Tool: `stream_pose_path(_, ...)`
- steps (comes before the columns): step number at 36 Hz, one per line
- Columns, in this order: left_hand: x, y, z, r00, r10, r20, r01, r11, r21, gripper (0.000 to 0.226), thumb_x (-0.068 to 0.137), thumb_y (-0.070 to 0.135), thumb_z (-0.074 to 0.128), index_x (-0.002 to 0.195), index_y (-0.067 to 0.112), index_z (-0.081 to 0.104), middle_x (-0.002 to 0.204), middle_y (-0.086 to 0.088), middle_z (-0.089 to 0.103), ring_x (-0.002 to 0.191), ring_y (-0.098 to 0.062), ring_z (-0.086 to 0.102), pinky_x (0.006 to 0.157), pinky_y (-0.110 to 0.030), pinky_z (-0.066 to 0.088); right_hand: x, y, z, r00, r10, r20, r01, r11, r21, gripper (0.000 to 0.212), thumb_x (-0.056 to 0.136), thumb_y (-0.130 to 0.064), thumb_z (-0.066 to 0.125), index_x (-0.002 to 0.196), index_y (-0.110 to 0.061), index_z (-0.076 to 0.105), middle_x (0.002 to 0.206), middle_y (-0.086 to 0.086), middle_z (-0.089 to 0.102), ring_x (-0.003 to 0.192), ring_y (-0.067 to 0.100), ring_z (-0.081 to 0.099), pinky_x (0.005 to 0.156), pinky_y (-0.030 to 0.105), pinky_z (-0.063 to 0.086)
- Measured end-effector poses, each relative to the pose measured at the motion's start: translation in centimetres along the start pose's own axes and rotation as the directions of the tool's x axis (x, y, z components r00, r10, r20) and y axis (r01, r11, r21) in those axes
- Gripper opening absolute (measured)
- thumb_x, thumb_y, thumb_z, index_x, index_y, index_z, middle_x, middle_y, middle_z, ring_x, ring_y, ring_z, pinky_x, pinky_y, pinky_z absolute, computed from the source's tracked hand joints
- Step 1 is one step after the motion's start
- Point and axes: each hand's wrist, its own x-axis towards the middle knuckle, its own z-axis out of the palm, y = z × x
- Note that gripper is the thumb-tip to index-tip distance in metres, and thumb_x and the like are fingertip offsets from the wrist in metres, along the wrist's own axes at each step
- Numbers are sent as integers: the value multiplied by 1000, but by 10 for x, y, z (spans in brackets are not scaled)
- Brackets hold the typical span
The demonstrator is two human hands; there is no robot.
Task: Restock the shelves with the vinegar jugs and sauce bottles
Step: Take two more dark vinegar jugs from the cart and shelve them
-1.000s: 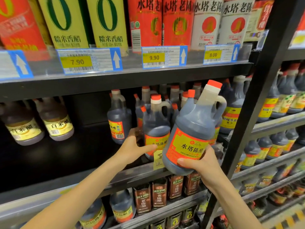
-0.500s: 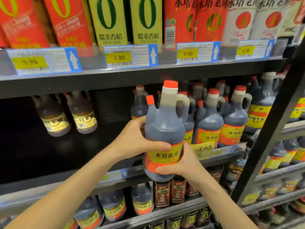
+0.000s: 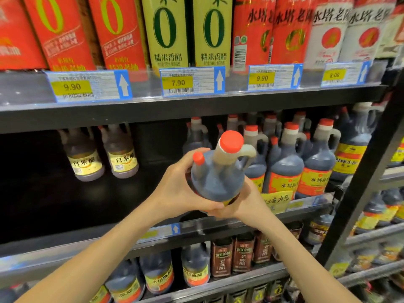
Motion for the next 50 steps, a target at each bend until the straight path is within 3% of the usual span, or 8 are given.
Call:
stream_pose_path(6, -1, -23, 7, 996, -81, -50, 79, 996, -38, 84, 55, 19, 92, 127, 25, 50, 118, 10, 64, 111, -5, 60, 87, -21, 52, 0, 5, 8, 994, -67, -88, 53, 987, -151, 72, 51, -18, 93, 105, -41, 52, 98, -25, 65, 97, -11, 60, 72, 8, 48)
stream_pose_path(10, 2, -37, 11, 984, -162, -70, 154, 983, -102, 75, 52, 18, 92, 116, 31, 55, 110, 9, 68, 106, -4, 63, 81, -18, 53, 1, 9, 13, 991, -76, -110, 56, 983, -175, 70, 47, -42, 85, 111, -31, 57, 101, -26, 64, 97, -8, 61, 74, 10, 49)
stream_pose_path(19, 14, -64, 22, 956, -293, -24, 290, 951, -104, 66, 54, 14, 91, 107, 32, 54, 103, 10, 67, 97, 6, 63, 75, -14, 52, 11, 32, 6, 998, 38, -47, -53, 928, -368, 80, 46, -26, 94, 116, -11, 60, 110, -1, 68, 103, 12, 60, 80, 25, 52)
stream_pose_path(24, 20, -73, 24, 936, -351, 14, 349, 925, -151, 56, 60, 10, 87, 100, 35, 56, 100, 11, 67, 90, 9, 64, 70, -13, 53, 21, 29, 4, 988, 154, 4, -132, 863, -488, 70, 49, -35, 92, 104, -6, 58, 86, -3, 62, 74, 10, 53, 57, 20, 40)
stream_pose_path(29, 24, -77, 23, 921, -381, 84, 390, 901, -191, 50, 67, 12, 84, 98, 37, 55, 99, 13, 66, 87, 11, 64, 71, -12, 53, 25, 33, 7, 976, 219, -2, -191, 846, -497, 73, 47, -41, 91, 103, -6, 58, 95, 7, 65, 87, 23, 59, 73, 41, 53)
stream_pose_path(35, 23, -80, 25, 922, -372, 112, 387, 902, -192, 53, 68, 16, 83, 110, 32, 55, 107, 9, 66, 96, 5, 64, 77, -15, 53, 18, 29, 9, 977, 214, -28, -202, 862, -465, 64, 56, -32, 89, 106, -10, 56, 90, -3, 60, 81, 15, 53, 56, 18, 39)
stream_pose_path(40, 24, -80, 23, 914, -378, 146, 398, 903, -160, 62, 62, 27, 84, 115, 32, 53, 109, 12, 64, 97, 7, 63, 73, -12, 52, 1, 39, 21, 978, 161, -134, -199, 911, -360, 62, 56, -33, 87, 108, -16, 59, 99, -3, 68, 97, 16, 63, 78, 34, 54)
stream_pose_path(50, 45, -68, -2, 891, -418, 179, 435, 898, -69, 57, 61, 44, 80, 111, 30, 54, 108, 15, 61, 100, 0, 57, 85, -23, 50, -27, 43, 51, 914, -42, -404, -92, 947, -308, 89, 63, -37, 85, 138, -9, 45, 126, 0, 55, 118, 10, 49, 95, 16, 38)
